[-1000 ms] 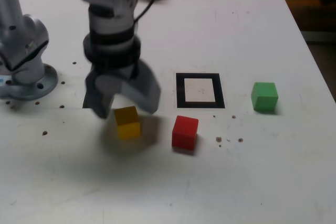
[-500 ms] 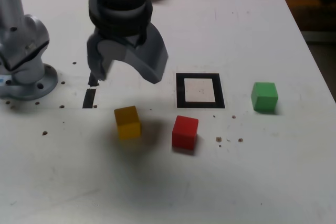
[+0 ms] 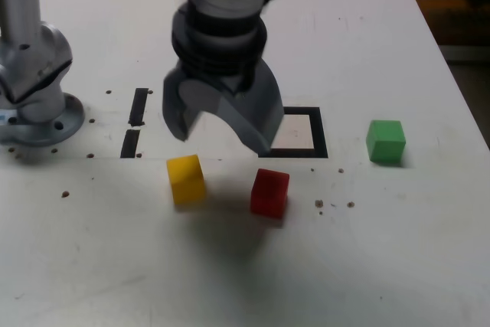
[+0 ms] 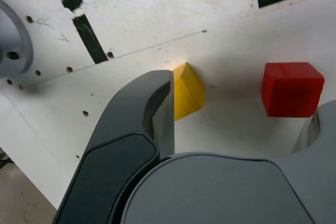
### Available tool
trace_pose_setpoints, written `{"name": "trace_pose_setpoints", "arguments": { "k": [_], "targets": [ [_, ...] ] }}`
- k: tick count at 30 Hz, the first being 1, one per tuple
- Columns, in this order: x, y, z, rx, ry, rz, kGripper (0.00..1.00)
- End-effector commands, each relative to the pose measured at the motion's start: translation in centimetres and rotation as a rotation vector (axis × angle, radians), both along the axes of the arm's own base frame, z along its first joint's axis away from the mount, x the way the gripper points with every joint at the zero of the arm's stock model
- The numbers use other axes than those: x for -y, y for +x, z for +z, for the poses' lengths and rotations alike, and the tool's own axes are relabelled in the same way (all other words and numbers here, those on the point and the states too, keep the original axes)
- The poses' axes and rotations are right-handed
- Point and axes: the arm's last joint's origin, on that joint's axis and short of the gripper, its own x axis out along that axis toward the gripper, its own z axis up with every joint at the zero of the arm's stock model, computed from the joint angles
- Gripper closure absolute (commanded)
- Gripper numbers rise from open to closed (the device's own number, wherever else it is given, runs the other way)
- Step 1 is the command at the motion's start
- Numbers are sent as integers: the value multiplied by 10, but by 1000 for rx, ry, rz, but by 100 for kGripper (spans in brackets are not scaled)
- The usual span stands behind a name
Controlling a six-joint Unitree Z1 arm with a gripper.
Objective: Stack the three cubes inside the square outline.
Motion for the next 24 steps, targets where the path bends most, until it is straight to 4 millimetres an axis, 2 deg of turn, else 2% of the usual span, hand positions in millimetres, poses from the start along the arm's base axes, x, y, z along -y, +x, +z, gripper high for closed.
{"name": "trace_pose_setpoints", "arguments": {
  "k": [1, 10, 24],
  "targets": [
    [5, 7, -5, -12, -15, -12, 9],
    [20, 32, -19, -9, -49, -41, 9],
    [30, 50, -48, -40, -72, -54, 9]
  ]
}}
